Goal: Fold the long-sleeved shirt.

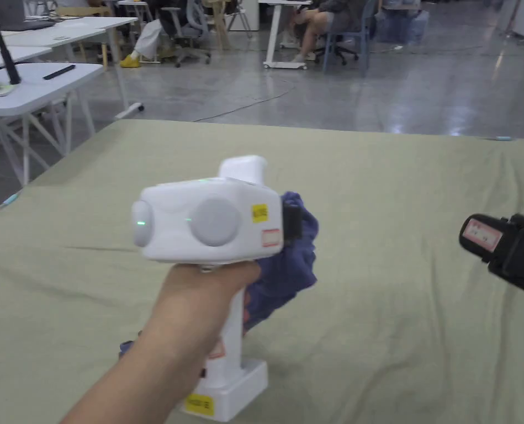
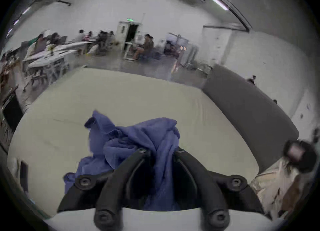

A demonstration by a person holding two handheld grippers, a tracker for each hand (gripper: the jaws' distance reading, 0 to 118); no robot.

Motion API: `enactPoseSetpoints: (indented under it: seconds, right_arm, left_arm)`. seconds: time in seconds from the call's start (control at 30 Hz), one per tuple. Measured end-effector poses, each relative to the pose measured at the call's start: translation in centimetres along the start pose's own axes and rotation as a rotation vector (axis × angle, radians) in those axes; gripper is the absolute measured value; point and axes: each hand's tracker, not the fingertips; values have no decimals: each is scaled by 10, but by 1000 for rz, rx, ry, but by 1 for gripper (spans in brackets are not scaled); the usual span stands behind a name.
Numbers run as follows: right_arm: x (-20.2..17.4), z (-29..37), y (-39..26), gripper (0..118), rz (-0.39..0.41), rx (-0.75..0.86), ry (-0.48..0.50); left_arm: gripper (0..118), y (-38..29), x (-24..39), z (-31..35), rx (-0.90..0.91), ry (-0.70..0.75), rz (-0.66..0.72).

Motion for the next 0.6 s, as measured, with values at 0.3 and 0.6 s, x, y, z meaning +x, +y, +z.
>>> enactPoseSetpoints:
  seconds: [0.3, 0.6]
  right_arm:
    - [69, 64, -13, 2, -12, 4, -244]
    - [110, 65, -50, 2, -89, -78, -292]
  left_arm:
    - [13, -170, 129, -201, -550, -108, 11]
    - [101, -177, 134, -195, -486, -133, 19]
